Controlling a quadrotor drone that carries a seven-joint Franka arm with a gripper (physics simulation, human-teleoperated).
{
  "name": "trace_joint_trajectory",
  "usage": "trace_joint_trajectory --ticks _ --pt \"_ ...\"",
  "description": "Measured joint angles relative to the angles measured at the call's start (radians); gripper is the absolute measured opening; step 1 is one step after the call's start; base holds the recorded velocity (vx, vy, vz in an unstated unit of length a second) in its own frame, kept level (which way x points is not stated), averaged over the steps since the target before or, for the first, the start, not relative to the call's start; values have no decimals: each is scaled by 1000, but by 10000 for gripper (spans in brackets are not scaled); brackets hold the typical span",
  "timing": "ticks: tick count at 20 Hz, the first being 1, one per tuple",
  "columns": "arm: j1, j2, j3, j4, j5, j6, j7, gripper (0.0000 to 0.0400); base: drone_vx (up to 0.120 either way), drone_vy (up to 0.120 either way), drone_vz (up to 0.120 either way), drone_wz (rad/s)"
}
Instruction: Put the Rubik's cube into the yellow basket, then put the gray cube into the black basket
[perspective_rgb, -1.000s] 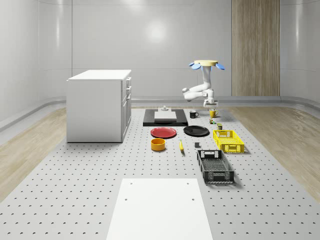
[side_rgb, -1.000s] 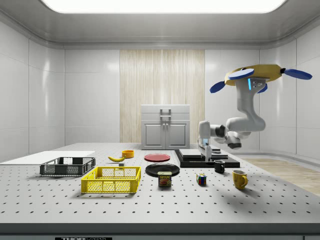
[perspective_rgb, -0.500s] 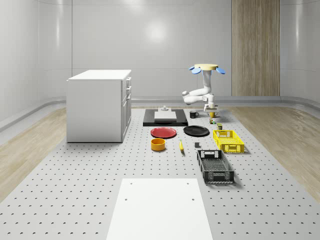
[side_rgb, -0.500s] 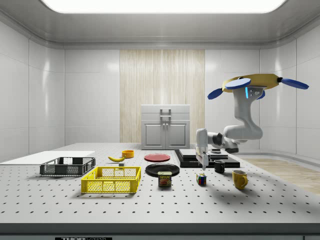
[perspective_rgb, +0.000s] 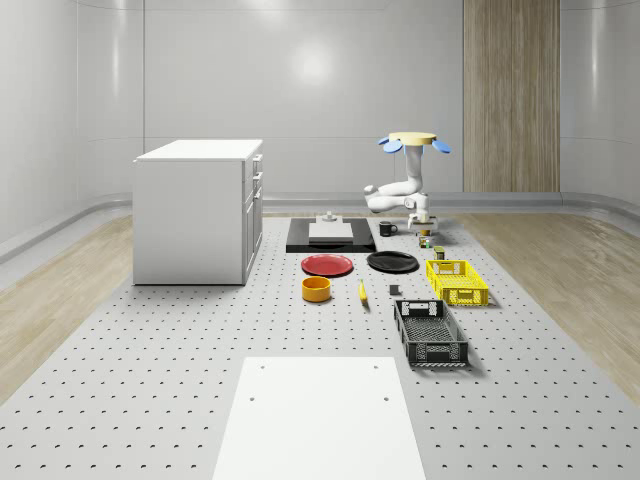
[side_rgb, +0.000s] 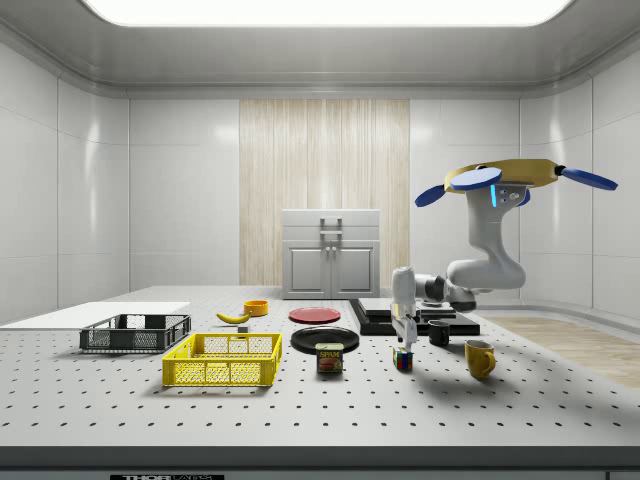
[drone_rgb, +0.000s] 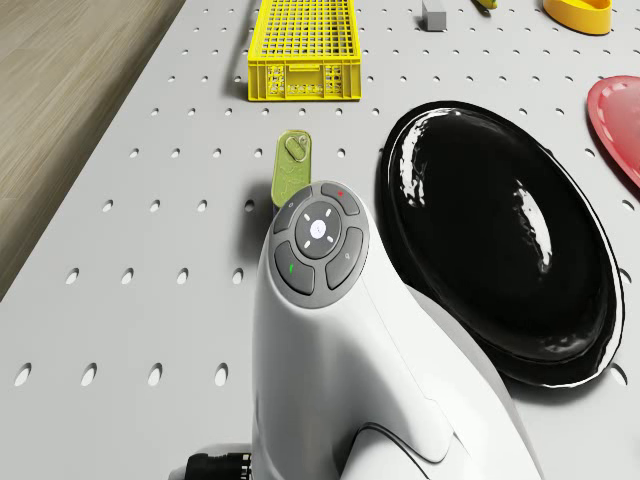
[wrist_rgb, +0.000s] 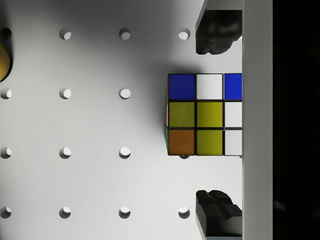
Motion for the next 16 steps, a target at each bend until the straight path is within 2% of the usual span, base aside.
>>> trace_joint_trajectory --ticks 16 --pt "-74 -48 -72 84 -67 96 6 400 0 0 0 0"
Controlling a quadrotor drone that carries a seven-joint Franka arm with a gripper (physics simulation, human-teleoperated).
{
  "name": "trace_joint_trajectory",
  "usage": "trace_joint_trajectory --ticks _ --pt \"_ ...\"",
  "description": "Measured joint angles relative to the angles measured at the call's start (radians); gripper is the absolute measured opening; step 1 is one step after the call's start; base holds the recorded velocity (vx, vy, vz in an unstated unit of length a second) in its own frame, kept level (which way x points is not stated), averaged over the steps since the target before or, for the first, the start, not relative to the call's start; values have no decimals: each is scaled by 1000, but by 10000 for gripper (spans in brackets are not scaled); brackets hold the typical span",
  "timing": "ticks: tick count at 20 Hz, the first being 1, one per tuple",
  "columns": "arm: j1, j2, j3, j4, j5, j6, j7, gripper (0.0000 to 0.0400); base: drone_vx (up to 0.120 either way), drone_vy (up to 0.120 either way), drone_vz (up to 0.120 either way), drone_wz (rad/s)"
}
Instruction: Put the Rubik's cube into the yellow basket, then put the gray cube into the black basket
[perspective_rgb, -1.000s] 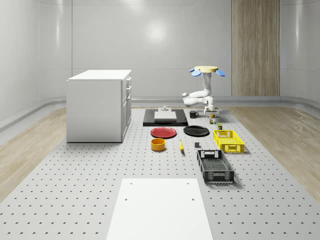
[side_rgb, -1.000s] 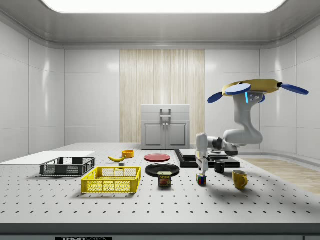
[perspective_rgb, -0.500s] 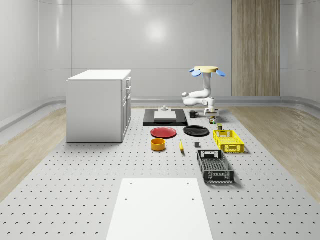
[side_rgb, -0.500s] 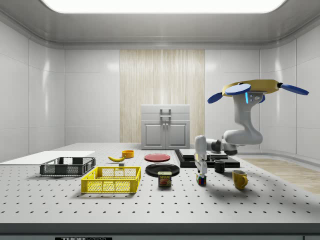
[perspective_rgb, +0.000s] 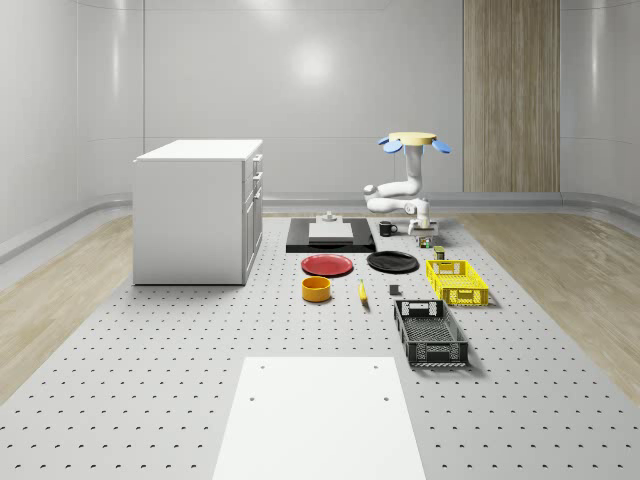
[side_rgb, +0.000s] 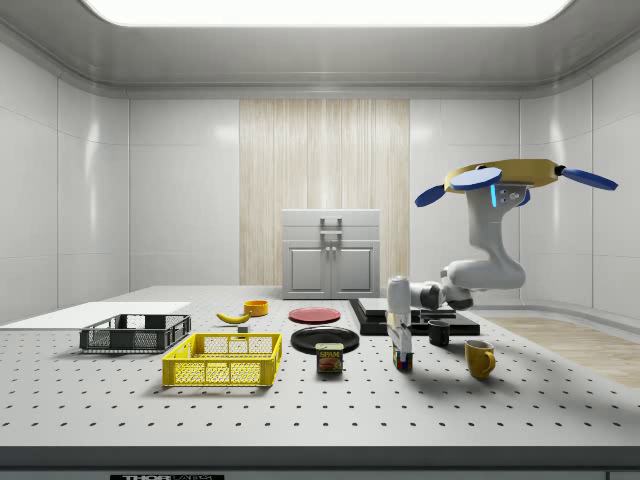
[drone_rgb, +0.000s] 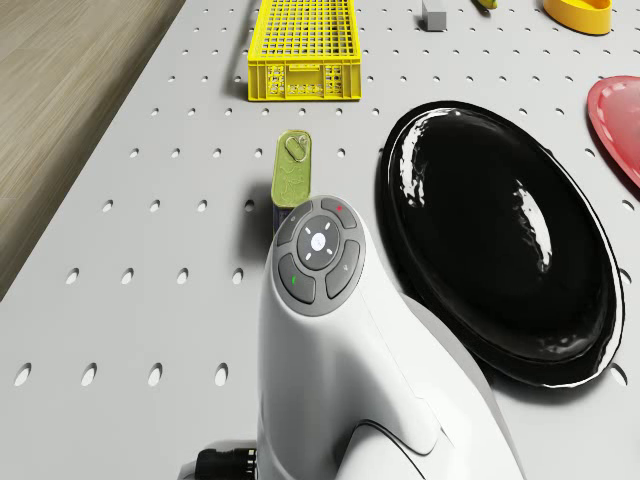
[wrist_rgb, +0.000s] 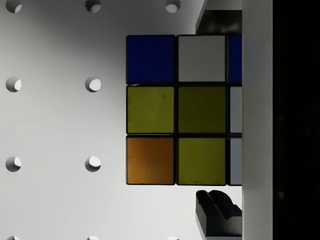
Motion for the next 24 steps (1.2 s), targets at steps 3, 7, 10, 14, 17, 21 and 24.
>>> trace_joint_trajectory --ticks 3,7,10,14,17,21,24 --pt "-5 -8 -10 6 -7 13 1 400 0 0 0 0" --pt "-11 -17 -16 10 -10 24 5 400 0 0 0 0" --pt "-18 -22 -17 11 -10 30 11 400 0 0 0 0" --pt "-25 -29 -18 12 -8 37 17 371 0 0 0 0" --pt "-28 -34 -17 13 -6 43 20 347 0 0 0 0" --pt "-32 -41 -16 14 -3 49 22 333 0 0 0 0" --pt "-34 -46 -15 14 0 54 24 329 0 0 0 0"
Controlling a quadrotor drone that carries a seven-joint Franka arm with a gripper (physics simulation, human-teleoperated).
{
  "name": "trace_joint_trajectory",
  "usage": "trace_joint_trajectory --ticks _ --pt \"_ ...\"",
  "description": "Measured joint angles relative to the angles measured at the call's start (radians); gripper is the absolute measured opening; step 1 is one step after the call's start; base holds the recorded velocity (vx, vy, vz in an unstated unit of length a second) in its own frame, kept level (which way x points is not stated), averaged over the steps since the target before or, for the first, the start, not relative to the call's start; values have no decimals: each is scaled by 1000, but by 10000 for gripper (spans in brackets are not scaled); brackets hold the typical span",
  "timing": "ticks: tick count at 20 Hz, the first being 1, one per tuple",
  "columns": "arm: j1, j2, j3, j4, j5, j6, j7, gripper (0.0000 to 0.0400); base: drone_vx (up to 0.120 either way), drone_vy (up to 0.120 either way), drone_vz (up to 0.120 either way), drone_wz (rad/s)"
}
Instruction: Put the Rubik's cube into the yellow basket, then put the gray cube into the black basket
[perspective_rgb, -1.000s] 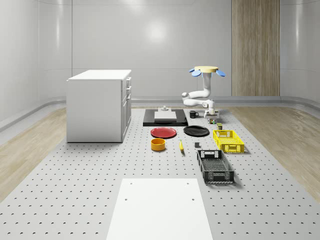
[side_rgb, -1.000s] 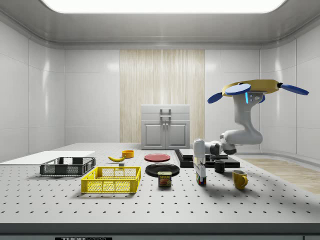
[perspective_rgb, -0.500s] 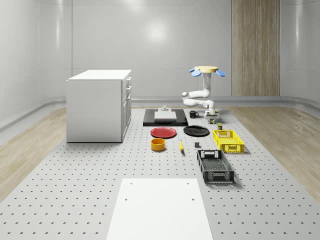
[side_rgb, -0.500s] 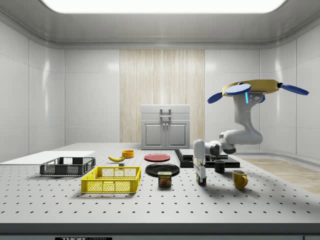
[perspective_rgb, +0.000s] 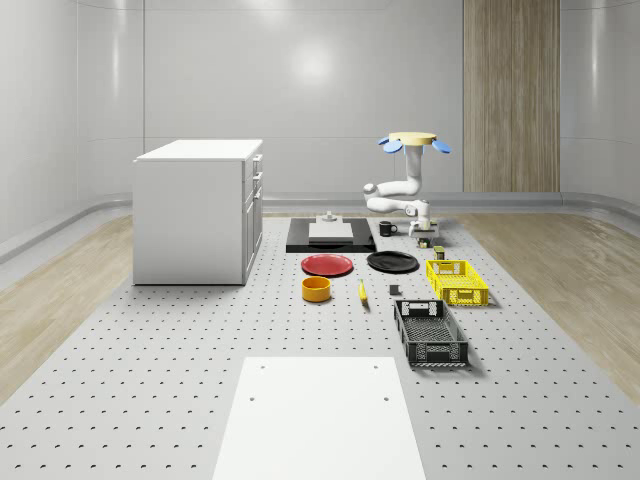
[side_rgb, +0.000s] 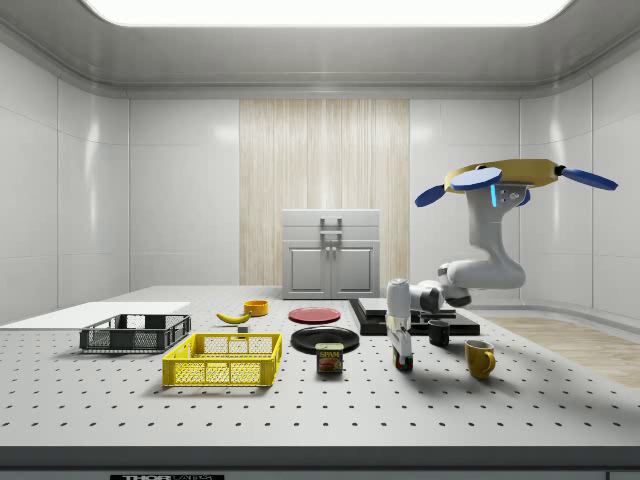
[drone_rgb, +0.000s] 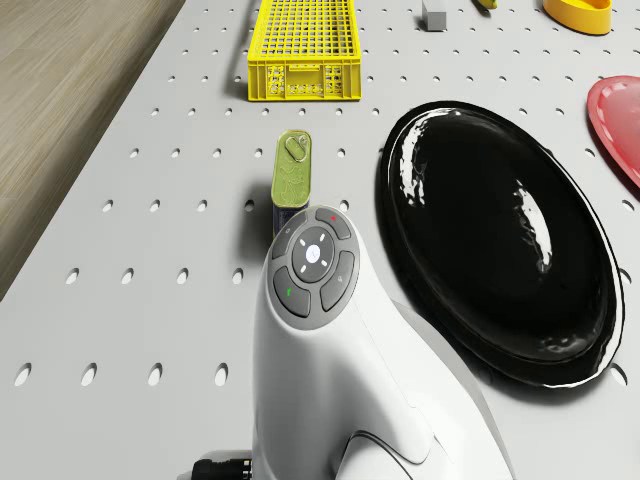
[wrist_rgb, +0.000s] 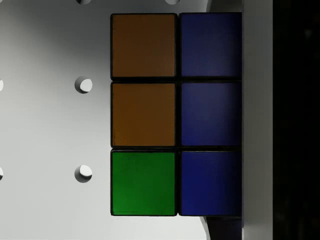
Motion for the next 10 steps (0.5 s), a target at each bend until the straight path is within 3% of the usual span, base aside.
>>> trace_joint_trajectory --ticks 6,10 --pt "-3 -8 37 -10 38 -8 7 326 0 0 0 0" --pt "-5 -14 85 -20 85 -21 14 325 0 0 100 0"
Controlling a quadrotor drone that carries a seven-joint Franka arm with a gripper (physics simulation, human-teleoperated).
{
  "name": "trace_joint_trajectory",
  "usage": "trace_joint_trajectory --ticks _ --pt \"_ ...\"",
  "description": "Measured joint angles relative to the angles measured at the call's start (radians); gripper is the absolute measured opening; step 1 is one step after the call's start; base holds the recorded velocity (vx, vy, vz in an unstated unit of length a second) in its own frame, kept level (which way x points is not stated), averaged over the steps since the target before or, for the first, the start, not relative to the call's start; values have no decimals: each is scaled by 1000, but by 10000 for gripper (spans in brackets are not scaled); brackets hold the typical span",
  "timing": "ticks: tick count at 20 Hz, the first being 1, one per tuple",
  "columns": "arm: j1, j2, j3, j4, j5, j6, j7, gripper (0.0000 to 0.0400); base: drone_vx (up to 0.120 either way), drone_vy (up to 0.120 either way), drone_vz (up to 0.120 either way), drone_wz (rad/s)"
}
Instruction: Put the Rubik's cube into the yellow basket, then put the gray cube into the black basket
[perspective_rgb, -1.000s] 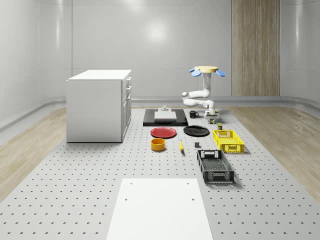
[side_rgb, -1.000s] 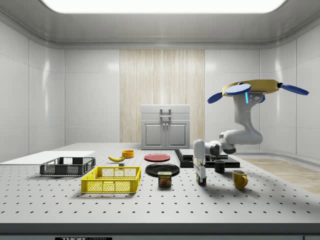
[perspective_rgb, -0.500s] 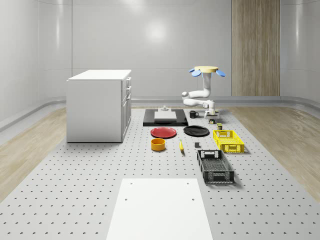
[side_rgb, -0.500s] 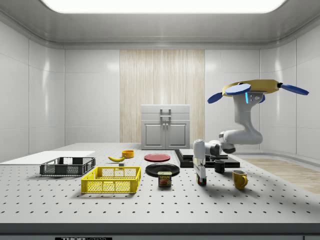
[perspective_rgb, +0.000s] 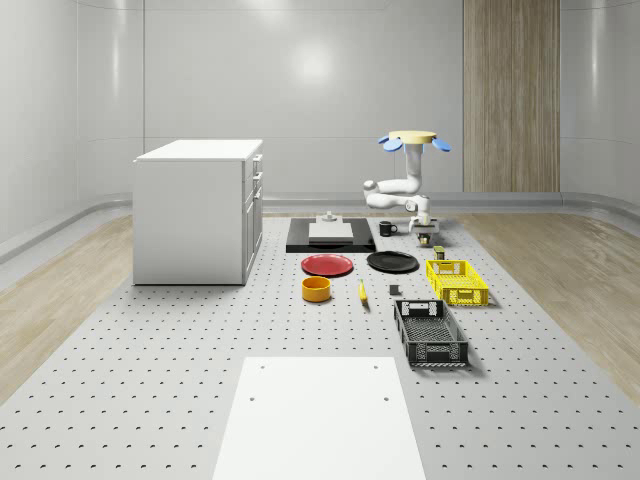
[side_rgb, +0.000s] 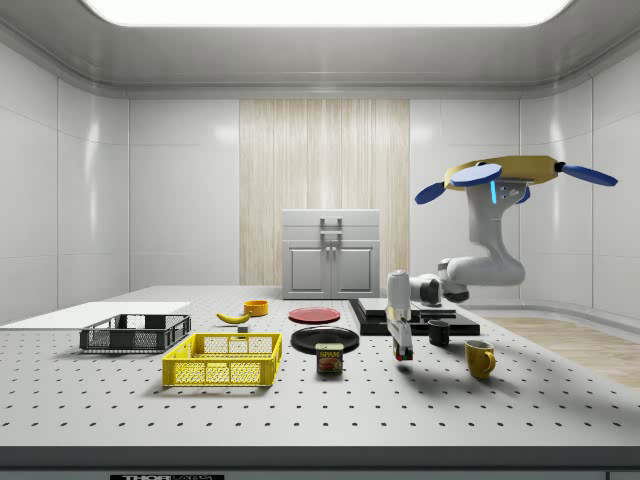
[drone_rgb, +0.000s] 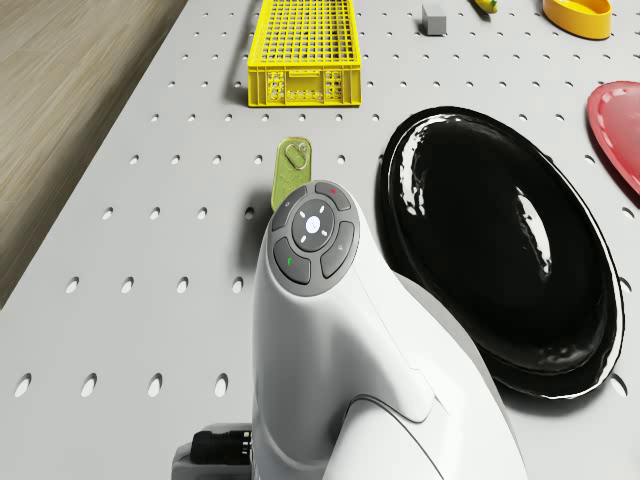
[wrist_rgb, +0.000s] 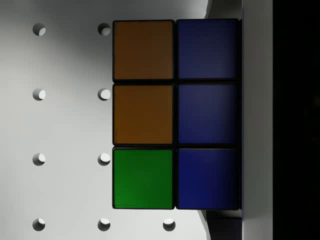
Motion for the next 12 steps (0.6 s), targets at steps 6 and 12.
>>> trace_joint_trajectory --ticks 6,12 --pt "-5 -13 37 -6 39 -1 7 325 0 0 120 0" --pt "-9 -28 49 -7 55 9 12 325 0 87 73 0"
